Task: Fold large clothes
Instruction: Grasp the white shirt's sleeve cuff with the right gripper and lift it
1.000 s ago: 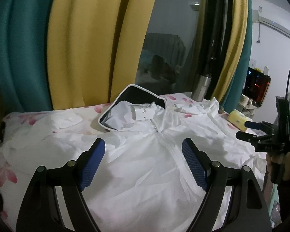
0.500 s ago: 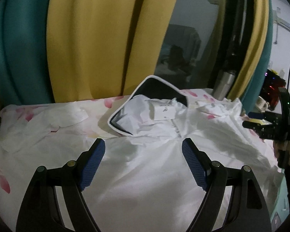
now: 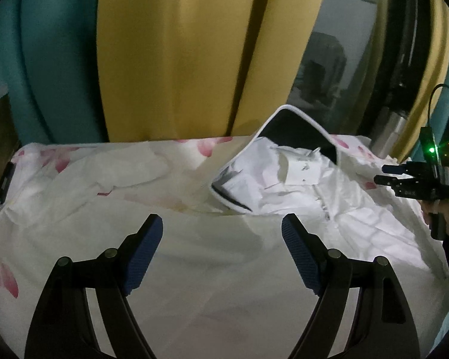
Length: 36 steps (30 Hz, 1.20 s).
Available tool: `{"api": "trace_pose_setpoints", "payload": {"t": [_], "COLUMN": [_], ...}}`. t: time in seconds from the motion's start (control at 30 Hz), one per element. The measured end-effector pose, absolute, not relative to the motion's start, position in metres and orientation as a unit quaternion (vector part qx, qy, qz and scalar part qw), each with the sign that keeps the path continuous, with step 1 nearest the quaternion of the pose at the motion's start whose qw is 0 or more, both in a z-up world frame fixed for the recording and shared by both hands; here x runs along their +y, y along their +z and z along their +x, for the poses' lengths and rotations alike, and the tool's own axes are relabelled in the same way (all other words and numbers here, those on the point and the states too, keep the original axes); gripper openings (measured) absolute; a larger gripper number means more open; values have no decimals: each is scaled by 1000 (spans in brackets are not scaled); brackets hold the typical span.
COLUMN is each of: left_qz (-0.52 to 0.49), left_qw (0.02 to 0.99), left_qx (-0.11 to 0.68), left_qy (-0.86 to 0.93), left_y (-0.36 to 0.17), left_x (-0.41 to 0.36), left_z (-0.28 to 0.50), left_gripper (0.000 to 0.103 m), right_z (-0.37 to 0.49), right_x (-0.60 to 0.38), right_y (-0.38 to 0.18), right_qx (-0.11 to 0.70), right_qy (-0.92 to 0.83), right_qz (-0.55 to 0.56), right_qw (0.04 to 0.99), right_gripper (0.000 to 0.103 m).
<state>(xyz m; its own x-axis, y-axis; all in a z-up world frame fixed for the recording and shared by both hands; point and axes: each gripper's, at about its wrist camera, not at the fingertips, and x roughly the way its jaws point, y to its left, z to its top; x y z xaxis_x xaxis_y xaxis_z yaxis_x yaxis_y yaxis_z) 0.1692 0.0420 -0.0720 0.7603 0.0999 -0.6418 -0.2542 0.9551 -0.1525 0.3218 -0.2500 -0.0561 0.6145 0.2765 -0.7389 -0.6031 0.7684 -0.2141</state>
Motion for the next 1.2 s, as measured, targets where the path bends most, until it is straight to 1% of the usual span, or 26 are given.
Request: {"api": "trace_pose_setpoints", "payload": {"t": [0.07, 0.13, 0.17, 0.2, 0.23, 0.43, 0.63, 0.8, 1.1, 1.2], "left_qz": [-115, -114, -116, -117, -116, -116, -120, -115, -113, -112], "left_qw": [930, 930, 930, 930, 931, 935, 943, 952, 963, 965], "left_qx": [334, 333, 333, 332, 331, 326, 305, 279, 243, 231], "left_qy": [100, 104, 105, 103, 101, 76, 55, 44, 40, 44], "left_y": [-72, -71, -71, -71, -70, -66, -52, -34, -6, 1], "left_x": [41, 41, 42, 42, 41, 38, 31, 29, 40, 48], "left_z": [169, 168, 169, 169, 171, 175, 162, 137, 78, 61], "left_gripper": [84, 84, 84, 84, 84, 84, 84, 84, 84, 84], "right_z": [333, 342, 346, 348, 349, 337, 299, 259, 197, 174], "right_x": [-247, -248, -249, -250, -253, -279, -303, -309, -294, -285], "right_y": [-64, -71, -73, -73, -72, -40, 24, 75, 132, 144], "right_qx": [366, 372, 375, 374, 371, 346, 300, 251, 179, 160], "right_qy": [254, 255, 259, 263, 264, 258, 254, 250, 283, 300], "right_qz": [-232, -229, -226, -221, -216, -168, -131, -114, -106, -108], "right_qw": [865, 862, 861, 861, 864, 886, 910, 928, 936, 934], "right_gripper": [44, 36, 20, 8, 6, 5, 5, 5, 5, 5]}}
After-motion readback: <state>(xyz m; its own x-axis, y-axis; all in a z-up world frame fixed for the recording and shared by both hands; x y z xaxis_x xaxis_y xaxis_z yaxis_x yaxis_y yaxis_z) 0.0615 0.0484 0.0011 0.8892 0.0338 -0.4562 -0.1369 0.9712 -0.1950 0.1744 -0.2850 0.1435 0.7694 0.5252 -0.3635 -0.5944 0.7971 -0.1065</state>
